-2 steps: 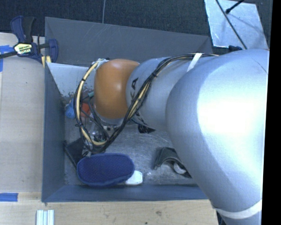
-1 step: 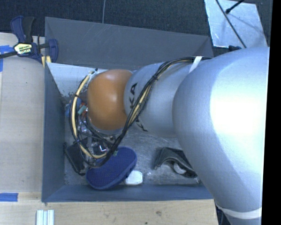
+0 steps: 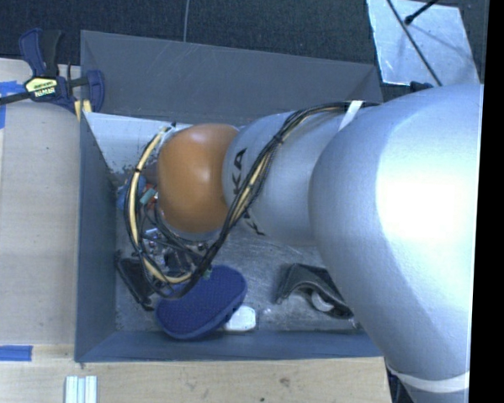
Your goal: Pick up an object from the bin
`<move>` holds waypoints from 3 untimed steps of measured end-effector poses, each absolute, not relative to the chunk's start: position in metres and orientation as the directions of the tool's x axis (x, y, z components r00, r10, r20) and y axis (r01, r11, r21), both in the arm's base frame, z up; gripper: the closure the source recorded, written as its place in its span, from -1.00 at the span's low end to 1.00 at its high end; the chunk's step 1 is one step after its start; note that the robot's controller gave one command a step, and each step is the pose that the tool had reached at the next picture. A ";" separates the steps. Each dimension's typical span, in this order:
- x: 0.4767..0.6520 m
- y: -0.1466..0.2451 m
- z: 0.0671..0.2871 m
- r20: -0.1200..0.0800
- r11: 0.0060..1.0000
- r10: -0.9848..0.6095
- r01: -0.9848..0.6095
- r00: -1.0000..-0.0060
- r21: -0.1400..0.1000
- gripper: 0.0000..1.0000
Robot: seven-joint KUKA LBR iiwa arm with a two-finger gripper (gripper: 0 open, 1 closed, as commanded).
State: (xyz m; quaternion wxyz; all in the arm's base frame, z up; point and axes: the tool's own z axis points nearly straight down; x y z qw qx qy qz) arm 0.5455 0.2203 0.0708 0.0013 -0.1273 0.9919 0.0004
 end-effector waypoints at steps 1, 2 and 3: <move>0.523 0.226 0.071 -0.002 0.961 -0.276 -0.276 -0.961 0.000 1.00; 0.511 0.222 0.177 -0.011 0.964 -0.267 -0.267 -0.964 0.001 1.00; 0.519 0.219 0.263 -0.012 0.961 -0.277 -0.277 -0.961 0.001 1.00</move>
Offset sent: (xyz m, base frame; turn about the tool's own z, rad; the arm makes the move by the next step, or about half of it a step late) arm -0.0229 0.0056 -0.0008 -0.0230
